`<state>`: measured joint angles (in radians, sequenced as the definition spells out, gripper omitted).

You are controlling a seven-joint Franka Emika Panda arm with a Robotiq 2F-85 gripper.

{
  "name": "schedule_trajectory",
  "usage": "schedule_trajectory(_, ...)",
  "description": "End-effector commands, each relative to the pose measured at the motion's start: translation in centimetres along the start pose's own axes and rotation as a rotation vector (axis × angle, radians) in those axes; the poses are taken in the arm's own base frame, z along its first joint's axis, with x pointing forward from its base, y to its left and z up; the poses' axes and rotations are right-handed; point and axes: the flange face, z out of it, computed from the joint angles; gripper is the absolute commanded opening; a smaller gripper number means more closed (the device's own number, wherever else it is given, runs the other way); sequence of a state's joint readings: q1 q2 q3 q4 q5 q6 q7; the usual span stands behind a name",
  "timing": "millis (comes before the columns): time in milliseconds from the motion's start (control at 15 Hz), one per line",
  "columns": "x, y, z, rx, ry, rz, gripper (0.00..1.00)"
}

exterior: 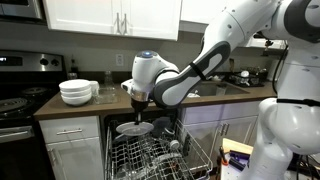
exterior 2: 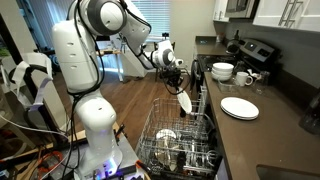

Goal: Take the top white plate and put it in the dishwasher

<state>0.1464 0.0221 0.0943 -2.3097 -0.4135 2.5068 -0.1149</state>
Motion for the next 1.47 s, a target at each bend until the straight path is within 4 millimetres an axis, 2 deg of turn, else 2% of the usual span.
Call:
schedule_trajectory(0, 0.6, 1.1, 1.7, 0.125, 0.044, -0.021, 0.05)
schedule_trajectory(200, 0.6, 0.9, 3.3, 0.242, 0.062, -0.026, 0.05)
schedule_trajectory(400, 0.7, 1.0, 4.0, 0.320, 0.074, -0.024, 0.05)
schedule_trajectory(667, 0.1, 0.2, 5.0, 0.306, 0.037, -0.015, 0.05)
schedule_trajectory(933, 0.0, 0.0, 5.2, 0.309, 0.033, -0.018, 0.05)
schedule_trajectory(1400, -0.4, -2.9, 5.0, 0.378, 0.011, -0.062, 0.05)
